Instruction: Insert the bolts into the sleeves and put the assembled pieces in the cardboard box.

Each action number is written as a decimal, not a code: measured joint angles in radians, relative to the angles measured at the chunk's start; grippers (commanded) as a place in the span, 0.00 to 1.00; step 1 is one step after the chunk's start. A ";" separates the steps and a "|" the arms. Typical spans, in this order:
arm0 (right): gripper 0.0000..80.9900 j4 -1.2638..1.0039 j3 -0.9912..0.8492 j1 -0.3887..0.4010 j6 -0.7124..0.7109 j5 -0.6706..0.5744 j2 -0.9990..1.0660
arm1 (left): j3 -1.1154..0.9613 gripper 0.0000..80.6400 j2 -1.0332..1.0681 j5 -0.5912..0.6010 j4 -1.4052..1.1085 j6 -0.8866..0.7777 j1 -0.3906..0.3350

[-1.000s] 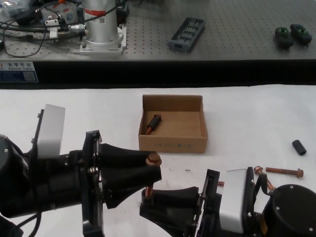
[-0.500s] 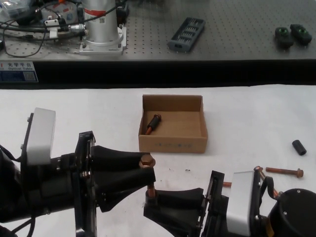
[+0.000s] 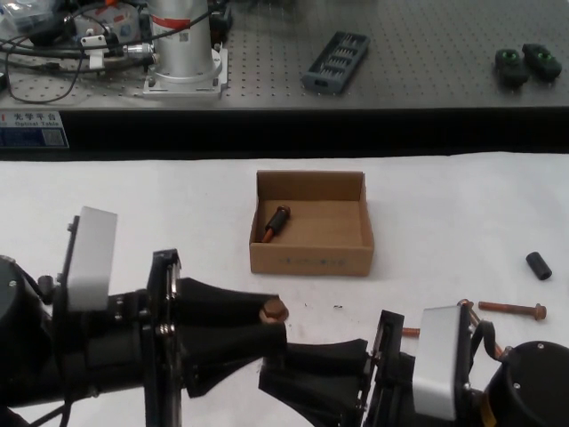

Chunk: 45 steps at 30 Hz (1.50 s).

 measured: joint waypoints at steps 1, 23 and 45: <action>0.08 0.000 0.000 0.000 -0.001 0.000 0.000 | 0.000 0.01 0.000 0.000 0.001 0.000 -0.001; 0.08 0.001 0.000 -0.021 0.030 -0.009 0.000 | -0.001 0.47 0.000 -0.007 0.055 0.081 -0.015; 0.08 0.049 0.003 -0.023 -0.006 0.146 -0.015 | 0.003 0.22 0.000 0.013 -0.259 -0.207 0.170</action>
